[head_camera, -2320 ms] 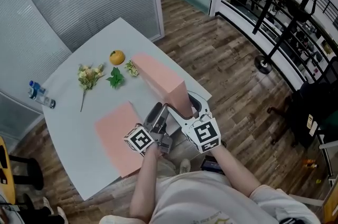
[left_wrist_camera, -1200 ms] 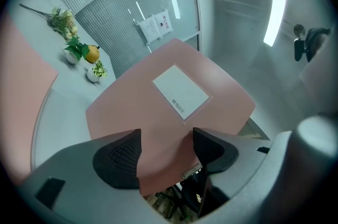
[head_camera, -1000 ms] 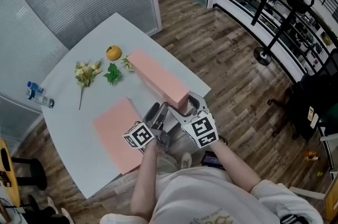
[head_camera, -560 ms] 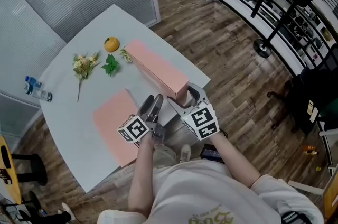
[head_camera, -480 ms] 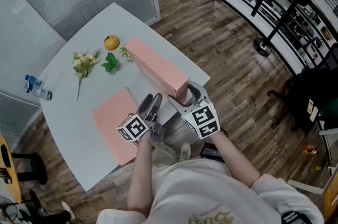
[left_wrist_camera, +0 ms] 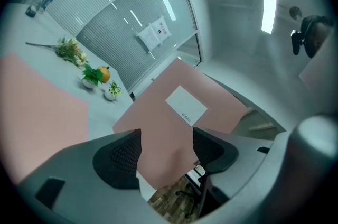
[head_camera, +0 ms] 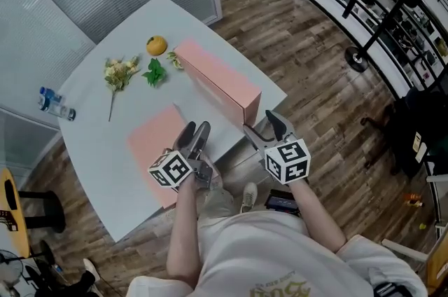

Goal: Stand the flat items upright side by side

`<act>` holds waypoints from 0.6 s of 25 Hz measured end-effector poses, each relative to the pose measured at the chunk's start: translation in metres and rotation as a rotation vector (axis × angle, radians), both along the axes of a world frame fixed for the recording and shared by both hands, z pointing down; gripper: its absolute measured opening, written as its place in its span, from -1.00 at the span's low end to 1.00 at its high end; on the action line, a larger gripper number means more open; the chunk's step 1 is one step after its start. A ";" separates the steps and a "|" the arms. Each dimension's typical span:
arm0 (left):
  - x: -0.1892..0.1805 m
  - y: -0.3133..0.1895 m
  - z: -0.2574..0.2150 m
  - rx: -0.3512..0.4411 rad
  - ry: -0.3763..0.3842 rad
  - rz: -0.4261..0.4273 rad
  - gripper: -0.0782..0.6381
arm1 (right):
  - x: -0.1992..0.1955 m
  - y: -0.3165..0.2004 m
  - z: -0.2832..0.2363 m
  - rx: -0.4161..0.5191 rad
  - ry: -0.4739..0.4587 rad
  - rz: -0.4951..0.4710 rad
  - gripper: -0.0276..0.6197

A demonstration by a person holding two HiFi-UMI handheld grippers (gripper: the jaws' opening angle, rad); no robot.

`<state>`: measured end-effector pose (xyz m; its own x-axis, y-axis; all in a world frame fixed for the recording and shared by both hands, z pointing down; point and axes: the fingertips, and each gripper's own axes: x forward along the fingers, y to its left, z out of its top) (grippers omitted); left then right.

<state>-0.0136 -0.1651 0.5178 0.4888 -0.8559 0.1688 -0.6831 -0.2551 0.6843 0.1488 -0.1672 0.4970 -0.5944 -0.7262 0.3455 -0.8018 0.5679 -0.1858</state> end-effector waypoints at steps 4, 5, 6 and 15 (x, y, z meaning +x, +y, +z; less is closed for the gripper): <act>-0.018 0.010 0.003 -0.007 -0.071 0.003 0.05 | 0.010 0.011 0.006 -0.019 -0.025 0.053 0.05; -0.023 0.011 0.005 -0.009 -0.094 0.009 0.05 | 0.008 0.013 0.009 -0.033 -0.027 0.055 0.05; -0.029 0.013 0.007 -0.010 -0.125 0.016 0.05 | 0.005 0.016 0.013 -0.055 -0.035 0.048 0.05; -0.076 0.037 0.029 -0.087 -0.514 0.198 0.01 | -0.065 0.083 0.060 -0.387 -0.191 -0.069 0.03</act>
